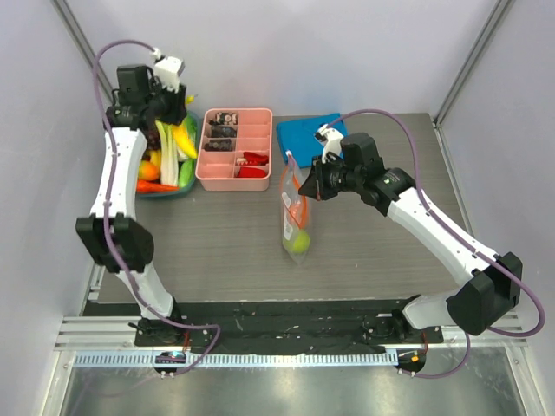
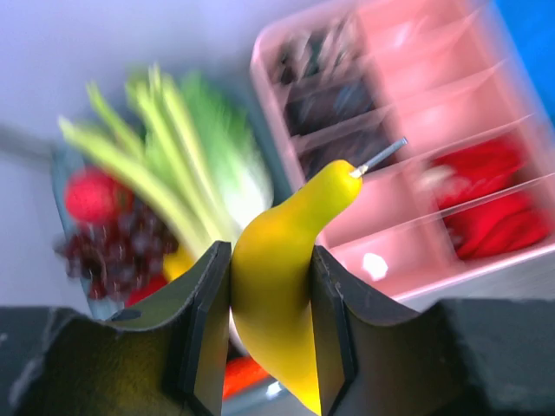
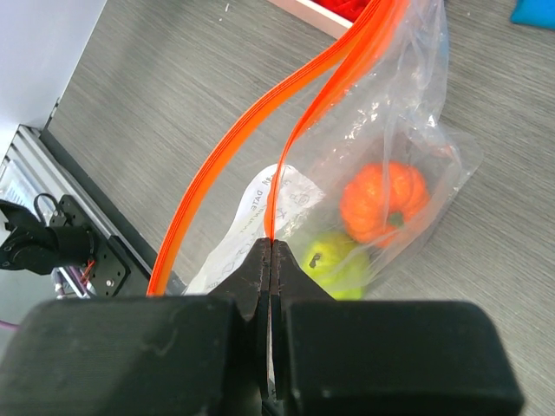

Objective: Place the food in the zip-top bag and seal the zipper
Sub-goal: Pick up the fake fruit from the bin, then place the fake fruit in the zipper food storage bag.

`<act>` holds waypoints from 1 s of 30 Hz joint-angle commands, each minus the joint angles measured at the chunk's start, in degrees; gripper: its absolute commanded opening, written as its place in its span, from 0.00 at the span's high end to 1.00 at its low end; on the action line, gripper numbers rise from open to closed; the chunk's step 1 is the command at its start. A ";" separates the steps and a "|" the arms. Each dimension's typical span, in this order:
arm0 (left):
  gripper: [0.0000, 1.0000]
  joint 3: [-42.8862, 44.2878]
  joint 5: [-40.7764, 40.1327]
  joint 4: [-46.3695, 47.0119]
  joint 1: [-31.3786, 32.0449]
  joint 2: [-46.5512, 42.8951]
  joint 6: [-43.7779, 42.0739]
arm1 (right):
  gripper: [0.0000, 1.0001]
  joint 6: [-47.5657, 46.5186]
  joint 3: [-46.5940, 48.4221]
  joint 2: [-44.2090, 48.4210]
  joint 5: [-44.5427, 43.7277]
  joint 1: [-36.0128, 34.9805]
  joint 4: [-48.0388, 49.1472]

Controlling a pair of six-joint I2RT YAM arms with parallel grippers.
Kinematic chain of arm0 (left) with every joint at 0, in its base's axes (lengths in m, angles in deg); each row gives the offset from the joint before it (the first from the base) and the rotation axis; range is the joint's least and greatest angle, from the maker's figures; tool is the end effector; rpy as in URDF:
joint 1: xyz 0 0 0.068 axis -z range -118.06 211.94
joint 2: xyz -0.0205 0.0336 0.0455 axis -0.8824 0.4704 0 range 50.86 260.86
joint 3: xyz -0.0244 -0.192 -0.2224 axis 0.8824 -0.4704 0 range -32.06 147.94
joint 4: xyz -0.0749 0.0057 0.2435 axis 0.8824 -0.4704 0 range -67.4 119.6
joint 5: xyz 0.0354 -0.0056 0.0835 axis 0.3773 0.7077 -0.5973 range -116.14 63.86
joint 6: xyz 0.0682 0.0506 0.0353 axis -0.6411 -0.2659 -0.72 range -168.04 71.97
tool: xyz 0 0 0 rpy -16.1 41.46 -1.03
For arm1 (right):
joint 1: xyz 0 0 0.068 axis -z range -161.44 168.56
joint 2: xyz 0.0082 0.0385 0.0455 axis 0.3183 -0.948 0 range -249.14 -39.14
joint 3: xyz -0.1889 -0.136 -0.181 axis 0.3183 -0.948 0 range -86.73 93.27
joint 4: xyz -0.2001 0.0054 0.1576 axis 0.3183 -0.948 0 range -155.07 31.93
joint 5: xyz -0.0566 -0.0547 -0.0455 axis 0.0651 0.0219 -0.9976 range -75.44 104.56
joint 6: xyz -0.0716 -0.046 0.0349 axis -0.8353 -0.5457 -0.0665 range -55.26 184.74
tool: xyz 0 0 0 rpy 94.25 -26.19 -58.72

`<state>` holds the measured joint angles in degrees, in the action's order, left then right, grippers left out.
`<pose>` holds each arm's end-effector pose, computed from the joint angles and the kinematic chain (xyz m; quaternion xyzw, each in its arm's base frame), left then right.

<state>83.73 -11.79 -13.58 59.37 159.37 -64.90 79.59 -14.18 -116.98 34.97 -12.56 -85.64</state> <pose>0.4646 0.0004 0.3848 0.1663 0.8697 -0.0336 0.4636 0.2669 0.1948 0.3494 -0.2062 0.8437 0.3270 0.3725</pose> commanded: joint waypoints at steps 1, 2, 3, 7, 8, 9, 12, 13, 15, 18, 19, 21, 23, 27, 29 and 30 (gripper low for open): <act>0.74 -7.48 8.15 20.99 10.46 -15.74 9.37 | 0.99 -0.79 2.42 0.59 2.36 -0.09 0.94; 0.74 -14.73 8.06 25.55 12.22 -18.13 10.35 | 0.99 -0.96 2.50 0.59 3.49 -0.09 1.03; 0.73 -18.37 8.76 35.26 15.80 -20.25 11.14 | 0.99 -1.31 2.68 0.59 3.85 -0.09 1.03; 0.80 -33.41 13.24 56.95 22.50 -28.60 15.63 | 0.99 -1.58 3.03 1.20 3.86 0.26 0.59; 0.81 -35.00 13.25 58.98 23.91 -29.23 15.81 | 0.99 -1.58 3.03 1.29 4.03 0.26 0.42; 0.84 -37.63 13.07 62.39 27.06 -29.84 15.89 | 0.99 -1.58 2.94 1.73 4.47 0.35 0.33; 0.84 -43.42 10.88 70.47 31.21 -31.78 14.67 | 0.99 -1.05 2.24 2.17 6.13 0.35 0.33; 0.84 -44.50 10.53 71.82 33.40 -32.04 14.06 | 0.99 -0.79 2.07 2.26 6.57 0.35 0.33; 0.84 -47.39 9.39 76.11 35.52 -32.83 11.43 | 0.99 -0.18 1.63 2.52 7.63 0.44 0.33; 0.85 -51.79 7.10 80.16 38.86 -33.54 8.00 | 0.99 0.18 1.54 2.78 7.81 0.44 0.41; 0.85 -54.06 7.01 80.96 39.65 -33.80 7.12 | 0.99 0.18 1.54 2.87 7.90 0.35 0.33; 0.85 -56.27 6.48 83.07 41.76 -34.67 3.44 | 0.99 0.44 1.45 3.05 7.98 0.44 0.41; 0.85 -59.96 6.92 84.83 43.08 -35.29 1.14 | 0.99 0.62 1.27 3.31 7.99 0.53 0.41; 0.85 -64.19 5.34 85.54 43.70 -37.92 0.33 | 0.99 0.79 0.75 4.01 7.72 1.05 0.33; 0.84 -65.85 4.29 84.23 44.05 -38.89 1.83 | 0.99 0.79 0.48 4.19 7.72 1.05 0.41; 0.83 -66.30 4.46 83.35 44.14 -39.86 2.53 | 0.99 0.79 0.40 4.28 7.72 1.05 0.41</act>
<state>19.07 -4.65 65.26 103.04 123.46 -61.95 79.94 -13.89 -115.58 41.72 -11.70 -86.87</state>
